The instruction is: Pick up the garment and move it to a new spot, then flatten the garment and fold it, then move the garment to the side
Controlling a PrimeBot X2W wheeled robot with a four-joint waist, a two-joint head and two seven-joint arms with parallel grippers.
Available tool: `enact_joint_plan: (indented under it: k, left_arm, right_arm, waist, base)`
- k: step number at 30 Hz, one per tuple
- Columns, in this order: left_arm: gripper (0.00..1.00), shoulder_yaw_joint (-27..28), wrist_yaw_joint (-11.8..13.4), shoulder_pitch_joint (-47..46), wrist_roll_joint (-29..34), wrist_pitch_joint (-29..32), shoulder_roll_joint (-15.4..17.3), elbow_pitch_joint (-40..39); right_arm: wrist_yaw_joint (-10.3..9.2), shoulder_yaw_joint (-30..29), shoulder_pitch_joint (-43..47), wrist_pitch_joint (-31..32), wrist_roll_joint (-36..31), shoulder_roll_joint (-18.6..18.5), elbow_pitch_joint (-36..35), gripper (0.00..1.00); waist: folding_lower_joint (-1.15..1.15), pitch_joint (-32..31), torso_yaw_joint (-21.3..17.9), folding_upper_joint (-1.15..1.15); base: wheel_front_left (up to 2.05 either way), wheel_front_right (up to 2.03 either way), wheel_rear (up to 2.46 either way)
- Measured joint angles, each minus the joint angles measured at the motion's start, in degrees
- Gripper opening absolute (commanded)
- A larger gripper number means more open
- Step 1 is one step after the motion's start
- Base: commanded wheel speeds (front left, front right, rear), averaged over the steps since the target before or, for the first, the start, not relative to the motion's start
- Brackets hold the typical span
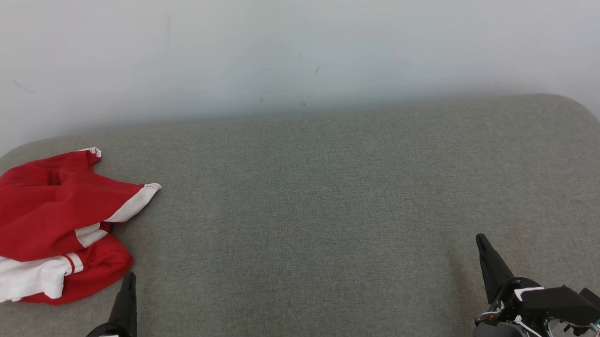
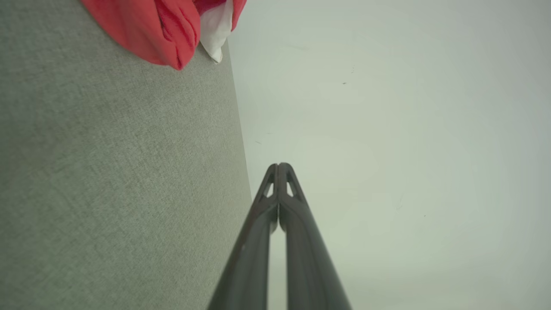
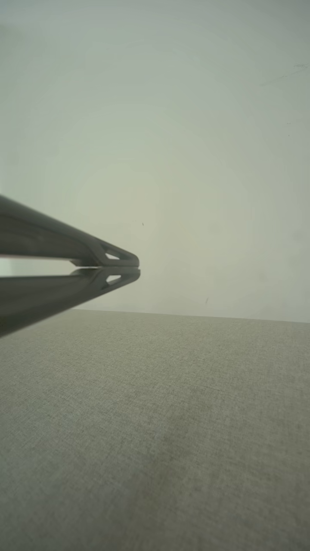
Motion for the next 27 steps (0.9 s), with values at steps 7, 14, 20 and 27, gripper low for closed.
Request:
enact_joint_plan:
  k: [7, 14, 20, 27]
  left_arm:
    - [0.0, 0.0, 0.0, 0.0, 0.0, 0.0, 0.0, 0.0]
    - [0.0, 0.0, 0.0, 0.0, 0.0, 0.0, 0.0, 0.0]
    - [0.0, 0.0, 0.0, 0.0, 0.0, 0.0, 0.0, 0.0]
    - [0.0, 0.0, 0.0, 0.0, 0.0, 0.0, 0.0, 0.0]
  right_arm:
    - [0.0, 0.0, 0.0, 0.0, 0.0, 0.0, 0.0, 0.0]
    - [0.0, 0.0, 0.0, 0.0, 0.0, 0.0, 0.0, 0.0]
    - [0.0, 0.0, 0.0, 0.0, 0.0, 0.0, 0.0, 0.0]
    - [0.0, 0.0, 0.0, 0.0, 0.0, 0.0, 0.0, 0.0]
  waist:
    - [0.0, 0.0, 0.0, 0.0]
    - [0.0, 0.0, 0.0, 0.0]
    - [0.0, 0.0, 0.0, 0.0]
    - [0.0, 0.0, 0.0, 0.0]
  base:
    - [0.0, 0.0, 0.0]
    - [0.0, 0.0, 0.0]
    - [0.0, 0.0, 0.0]
    - [0.0, 0.0, 0.0]
